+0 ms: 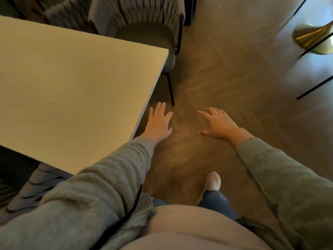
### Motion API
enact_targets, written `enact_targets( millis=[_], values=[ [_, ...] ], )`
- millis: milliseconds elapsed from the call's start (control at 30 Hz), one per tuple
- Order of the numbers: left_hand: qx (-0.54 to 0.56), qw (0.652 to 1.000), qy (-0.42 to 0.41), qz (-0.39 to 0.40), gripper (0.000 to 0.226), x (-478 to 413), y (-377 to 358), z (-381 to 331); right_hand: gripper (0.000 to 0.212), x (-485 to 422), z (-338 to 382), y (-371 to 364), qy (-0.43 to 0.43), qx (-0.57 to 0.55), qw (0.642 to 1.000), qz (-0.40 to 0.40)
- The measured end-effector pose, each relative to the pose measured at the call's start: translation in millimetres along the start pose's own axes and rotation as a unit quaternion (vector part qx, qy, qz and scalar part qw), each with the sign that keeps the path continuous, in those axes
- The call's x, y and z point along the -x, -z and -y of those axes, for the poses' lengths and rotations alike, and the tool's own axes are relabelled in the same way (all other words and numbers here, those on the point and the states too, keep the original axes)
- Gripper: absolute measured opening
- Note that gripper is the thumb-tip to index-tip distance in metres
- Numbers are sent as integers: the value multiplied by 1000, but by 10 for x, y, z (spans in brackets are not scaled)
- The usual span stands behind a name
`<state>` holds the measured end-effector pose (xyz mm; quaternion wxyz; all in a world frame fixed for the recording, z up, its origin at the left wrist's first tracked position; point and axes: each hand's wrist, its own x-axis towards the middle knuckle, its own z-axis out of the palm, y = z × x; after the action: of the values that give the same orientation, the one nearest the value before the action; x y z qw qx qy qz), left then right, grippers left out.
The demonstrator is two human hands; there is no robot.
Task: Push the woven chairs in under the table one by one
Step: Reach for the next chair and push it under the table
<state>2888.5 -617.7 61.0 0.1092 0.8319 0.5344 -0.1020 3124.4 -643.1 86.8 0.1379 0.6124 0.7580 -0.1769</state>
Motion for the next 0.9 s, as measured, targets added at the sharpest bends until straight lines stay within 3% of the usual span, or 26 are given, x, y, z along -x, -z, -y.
enact_targets(
  millis=[167, 367, 633, 900],
  values=[
    [53, 992, 109, 29, 64, -561, 35, -744, 91, -343, -1123, 346, 53, 43, 997, 32],
    [77, 982, 170, 25, 65, -1320, 259, -1127, 90, -1066, -1923, 885, 99, 68, 992, 31],
    [86, 972, 215, 34, 65, -2938, 598, -942, 93, -2666, -2488, 1569, 185, 71, 980, 24],
    [118, 961, 249, 21, 68, -4705, 1364, -417, 96, -4220, -3148, 2509, 195, 101, 975, 41]
  ],
)
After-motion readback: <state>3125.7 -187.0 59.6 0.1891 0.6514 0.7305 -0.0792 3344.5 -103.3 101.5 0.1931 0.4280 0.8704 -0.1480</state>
